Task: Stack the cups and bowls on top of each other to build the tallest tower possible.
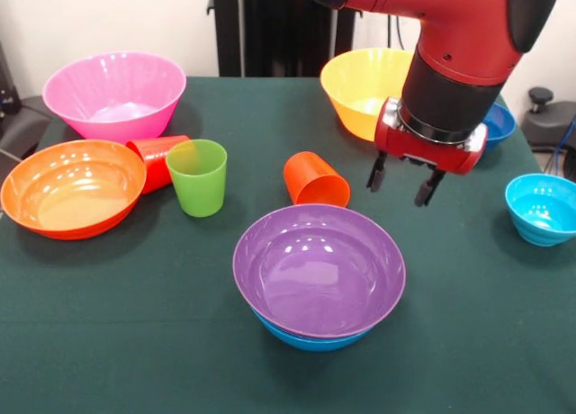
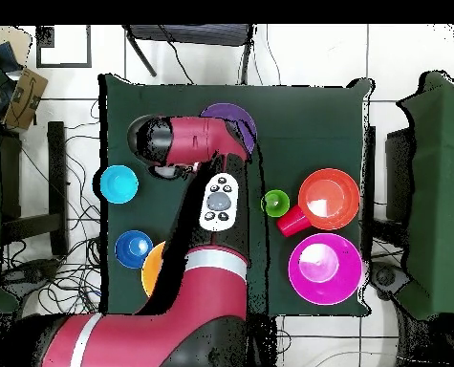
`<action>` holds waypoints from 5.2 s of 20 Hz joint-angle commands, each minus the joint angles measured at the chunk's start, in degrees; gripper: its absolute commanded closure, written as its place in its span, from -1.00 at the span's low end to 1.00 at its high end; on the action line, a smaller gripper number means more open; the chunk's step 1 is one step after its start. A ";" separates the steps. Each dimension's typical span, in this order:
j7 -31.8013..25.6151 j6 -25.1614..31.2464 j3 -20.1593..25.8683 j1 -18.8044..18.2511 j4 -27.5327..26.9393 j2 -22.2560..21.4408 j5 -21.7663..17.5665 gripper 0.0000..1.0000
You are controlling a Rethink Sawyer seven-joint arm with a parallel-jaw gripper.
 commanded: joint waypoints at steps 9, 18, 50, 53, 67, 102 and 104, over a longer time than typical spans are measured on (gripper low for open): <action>-9.76 -4.40 8.15 -0.70 9.29 -0.40 -9.08 -1.00; -7.67 -9.65 7.52 -0.56 7.19 2.72 -14.22 -1.00; -10.35 -9.53 10.02 -5.72 10.94 5.25 -20.27 -1.00; -11.47 -9.38 12.33 -7.01 10.95 6.89 -19.75 -1.00; -13.72 3.06 17.11 -9.25 9.25 6.32 -17.87 -1.00; -18.79 13.09 15.28 -15.56 18.48 -5.06 -28.16 -1.00; -19.51 11.88 15.40 -16.88 20.91 -6.16 -29.20 -1.00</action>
